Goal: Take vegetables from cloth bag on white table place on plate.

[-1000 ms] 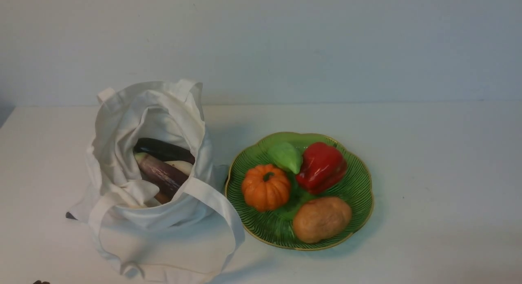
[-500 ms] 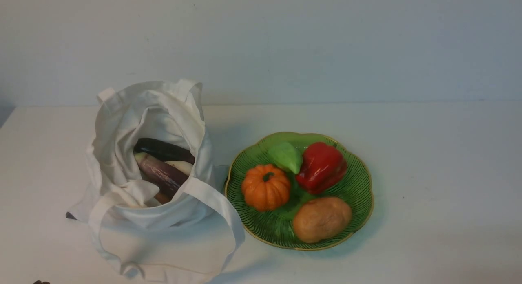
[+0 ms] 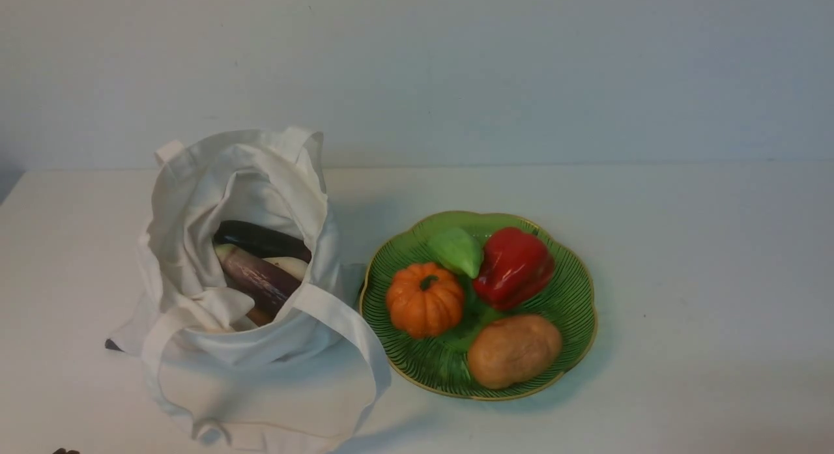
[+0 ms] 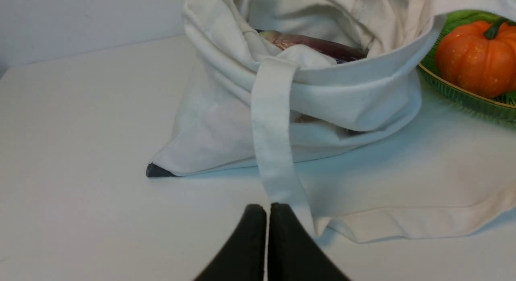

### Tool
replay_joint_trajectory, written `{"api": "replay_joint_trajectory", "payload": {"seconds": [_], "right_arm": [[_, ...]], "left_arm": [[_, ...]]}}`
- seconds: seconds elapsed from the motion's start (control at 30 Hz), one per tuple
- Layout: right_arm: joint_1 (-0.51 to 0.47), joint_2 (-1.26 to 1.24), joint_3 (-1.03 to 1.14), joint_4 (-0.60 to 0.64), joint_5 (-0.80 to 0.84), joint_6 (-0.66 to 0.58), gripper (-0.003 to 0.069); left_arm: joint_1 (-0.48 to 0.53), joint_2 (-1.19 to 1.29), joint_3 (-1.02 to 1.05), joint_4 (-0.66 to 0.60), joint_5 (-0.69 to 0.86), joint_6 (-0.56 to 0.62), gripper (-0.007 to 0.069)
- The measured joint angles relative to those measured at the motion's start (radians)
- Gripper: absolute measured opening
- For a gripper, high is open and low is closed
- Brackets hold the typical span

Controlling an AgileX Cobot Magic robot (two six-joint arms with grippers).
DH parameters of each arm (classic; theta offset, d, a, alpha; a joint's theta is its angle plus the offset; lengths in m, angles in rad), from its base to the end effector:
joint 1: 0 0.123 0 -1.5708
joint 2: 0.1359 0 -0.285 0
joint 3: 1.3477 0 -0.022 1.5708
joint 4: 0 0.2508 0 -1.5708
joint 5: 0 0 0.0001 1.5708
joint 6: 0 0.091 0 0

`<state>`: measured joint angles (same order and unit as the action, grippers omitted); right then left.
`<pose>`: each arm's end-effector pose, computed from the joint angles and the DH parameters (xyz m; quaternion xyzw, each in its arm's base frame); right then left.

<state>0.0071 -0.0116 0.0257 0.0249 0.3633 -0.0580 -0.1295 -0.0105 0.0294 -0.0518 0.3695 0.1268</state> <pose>0.0529 0.0012 0.1725 -0.0194 0.8016 -0.0047 0.5975 0.0522 -0.0085 0.1707 0.0891 0.8001 -0.0227 0.5928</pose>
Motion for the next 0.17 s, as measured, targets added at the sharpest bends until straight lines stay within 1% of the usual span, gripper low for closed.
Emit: {"api": "replay_joint_trajectory", "payload": {"seconds": [0.17], "right_arm": [[0.000, 0.000, 0.000, 0.000, 0.000, 0.000, -0.0015]], "left_arm": [[0.000, 0.000, 0.000, 0.000, 0.000, 0.000, -0.0005]]}}
